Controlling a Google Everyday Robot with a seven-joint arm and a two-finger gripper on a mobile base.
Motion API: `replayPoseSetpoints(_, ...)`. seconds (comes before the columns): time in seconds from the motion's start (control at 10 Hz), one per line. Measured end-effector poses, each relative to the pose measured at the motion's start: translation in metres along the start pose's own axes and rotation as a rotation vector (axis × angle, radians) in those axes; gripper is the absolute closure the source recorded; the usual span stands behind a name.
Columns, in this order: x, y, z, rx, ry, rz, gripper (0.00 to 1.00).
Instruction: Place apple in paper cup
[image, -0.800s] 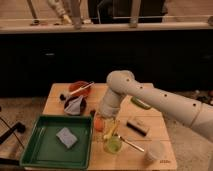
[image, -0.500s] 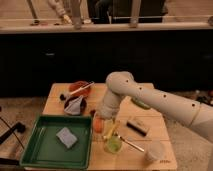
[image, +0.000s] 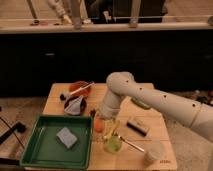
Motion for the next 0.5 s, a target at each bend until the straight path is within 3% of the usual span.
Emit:
replayPoseSetpoints(0.2,0.019,0.006,-0.016,0.025,0.016,0.042,1.0)
replayPoseSetpoints(0.5,0.039,-0.006,-0.035,0.069,0.04,0.079,1.0)
